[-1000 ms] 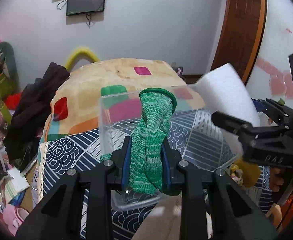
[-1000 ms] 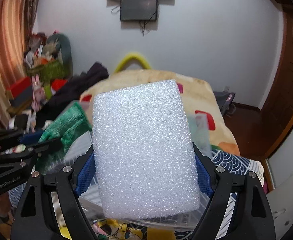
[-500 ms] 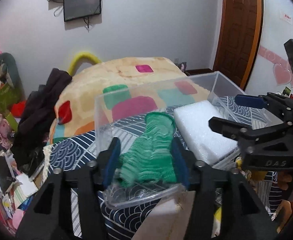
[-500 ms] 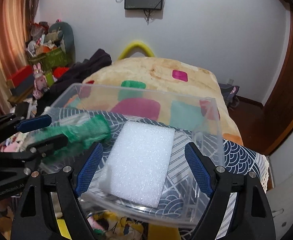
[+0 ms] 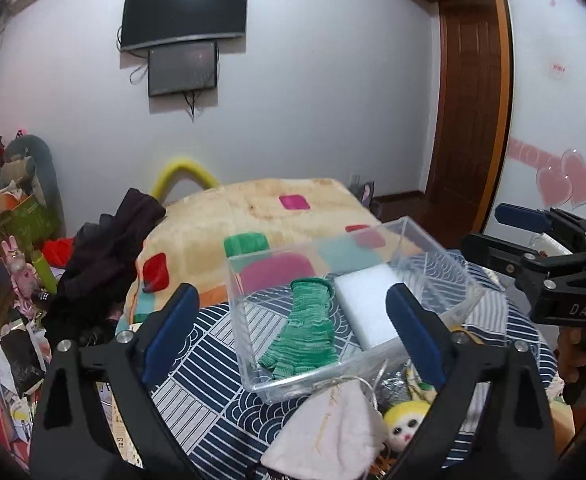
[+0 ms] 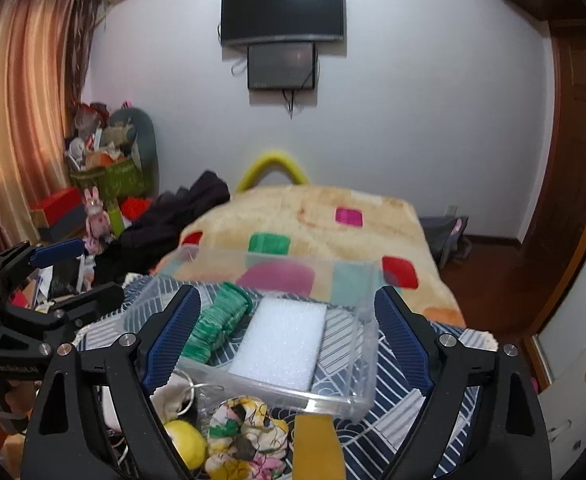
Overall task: Organize soft objects
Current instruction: 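Grasp the white pouch with the left gripper while the right gripper grasps the yellow sponge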
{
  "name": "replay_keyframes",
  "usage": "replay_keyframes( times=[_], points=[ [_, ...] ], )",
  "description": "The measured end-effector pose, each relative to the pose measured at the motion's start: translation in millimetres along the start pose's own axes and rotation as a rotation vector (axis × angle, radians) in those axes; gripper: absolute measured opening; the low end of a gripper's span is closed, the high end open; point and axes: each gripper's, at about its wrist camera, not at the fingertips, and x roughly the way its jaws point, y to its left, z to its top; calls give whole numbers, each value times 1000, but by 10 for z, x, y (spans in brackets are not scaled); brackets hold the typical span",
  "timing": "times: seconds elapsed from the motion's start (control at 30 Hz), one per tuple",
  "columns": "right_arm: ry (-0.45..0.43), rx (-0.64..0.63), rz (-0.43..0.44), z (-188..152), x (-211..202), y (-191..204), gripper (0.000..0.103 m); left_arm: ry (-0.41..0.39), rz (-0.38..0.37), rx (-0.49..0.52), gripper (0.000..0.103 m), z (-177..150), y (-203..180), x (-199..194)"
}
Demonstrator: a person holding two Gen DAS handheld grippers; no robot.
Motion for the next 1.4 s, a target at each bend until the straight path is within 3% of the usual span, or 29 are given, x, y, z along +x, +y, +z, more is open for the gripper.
replay_keyframes(
  times=[0.13,0.33,0.77,0.93,1.03,1.2,1.37,1.4],
  points=[
    [-54,-4,-11,-37,-193,18,93,-2,-10,-12,99,-86,4,-110],
    [-66,-12,-50,-269,-261,17,94,64,-20,-14,99,-409,-41,-72],
    [121,82,-43,-899,45,-176,93,221,-95,-80,94,-911,-75,355],
    [173,103,-36,-1077,136,-221,83,258,-116,-93,89,-1005,-97,496],
    [199,121,-29,-1140,190,-253,72,273,-145,-115,74,-1059,-81,554],
    [229,158,-8,-1200,239,-301,39,274,-191,-150,37,-1091,-46,540],
    [227,170,14,-1218,185,-301,37,257,-148,-169,8,-1078,-13,431],
    [219,162,10,-1215,158,-289,36,254,-138,-173,7,-1080,-1,403]
  ],
)
